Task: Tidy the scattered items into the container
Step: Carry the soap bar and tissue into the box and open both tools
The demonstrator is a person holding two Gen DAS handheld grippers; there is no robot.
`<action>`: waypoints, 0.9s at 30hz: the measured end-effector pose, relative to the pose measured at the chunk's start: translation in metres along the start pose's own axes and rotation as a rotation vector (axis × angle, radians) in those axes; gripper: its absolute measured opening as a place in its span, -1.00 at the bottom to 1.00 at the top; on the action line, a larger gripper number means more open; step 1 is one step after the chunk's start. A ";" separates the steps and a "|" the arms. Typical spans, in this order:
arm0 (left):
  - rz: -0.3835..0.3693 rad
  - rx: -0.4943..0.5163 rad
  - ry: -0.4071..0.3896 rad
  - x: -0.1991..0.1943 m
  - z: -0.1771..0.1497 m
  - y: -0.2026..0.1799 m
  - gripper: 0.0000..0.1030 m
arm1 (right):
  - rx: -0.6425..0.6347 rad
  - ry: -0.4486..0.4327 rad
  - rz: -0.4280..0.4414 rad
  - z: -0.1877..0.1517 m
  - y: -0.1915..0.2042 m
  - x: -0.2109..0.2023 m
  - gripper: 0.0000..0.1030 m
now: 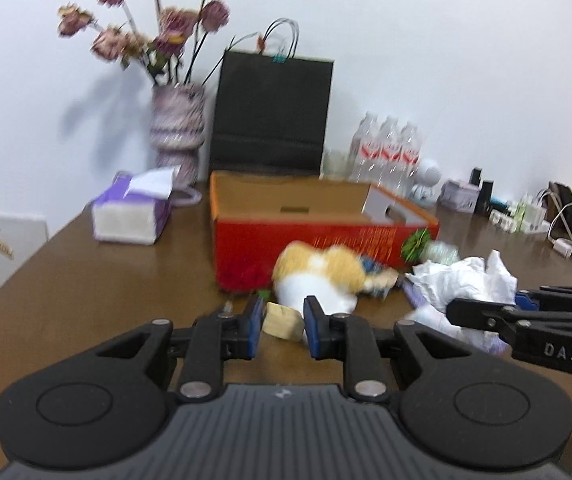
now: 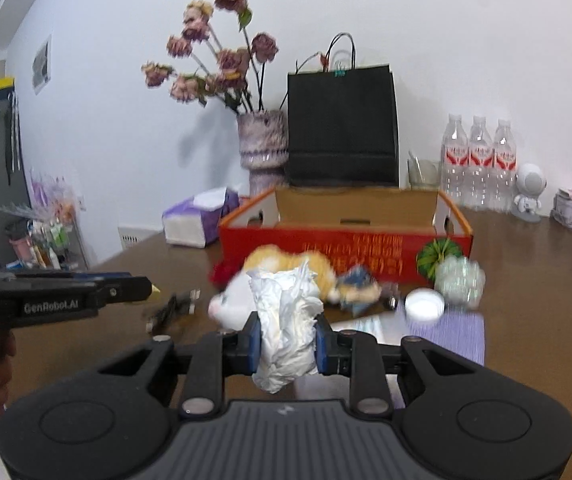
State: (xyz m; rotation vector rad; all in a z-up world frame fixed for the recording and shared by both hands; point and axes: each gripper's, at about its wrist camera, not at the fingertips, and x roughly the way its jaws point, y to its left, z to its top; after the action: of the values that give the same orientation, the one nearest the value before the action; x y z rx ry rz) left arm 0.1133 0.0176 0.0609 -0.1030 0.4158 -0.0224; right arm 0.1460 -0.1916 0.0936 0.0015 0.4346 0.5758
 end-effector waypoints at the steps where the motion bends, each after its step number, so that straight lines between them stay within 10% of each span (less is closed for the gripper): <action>1: -0.006 -0.001 -0.010 0.003 0.006 -0.002 -0.55 | 0.010 -0.009 0.012 0.008 -0.004 0.003 -0.53; 18: -0.016 -0.058 -0.160 0.108 0.096 -0.019 -0.55 | 0.040 -0.107 -0.051 0.114 -0.074 0.107 -0.53; 27: 0.033 -0.120 -0.063 0.200 0.104 -0.016 -0.55 | 0.027 -0.015 -0.108 0.127 -0.113 0.168 -0.52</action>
State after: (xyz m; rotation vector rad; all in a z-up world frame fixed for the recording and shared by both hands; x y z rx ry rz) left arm 0.3383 0.0033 0.0769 -0.2142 0.3557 0.0383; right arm 0.3823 -0.1829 0.1283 0.0080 0.4250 0.4634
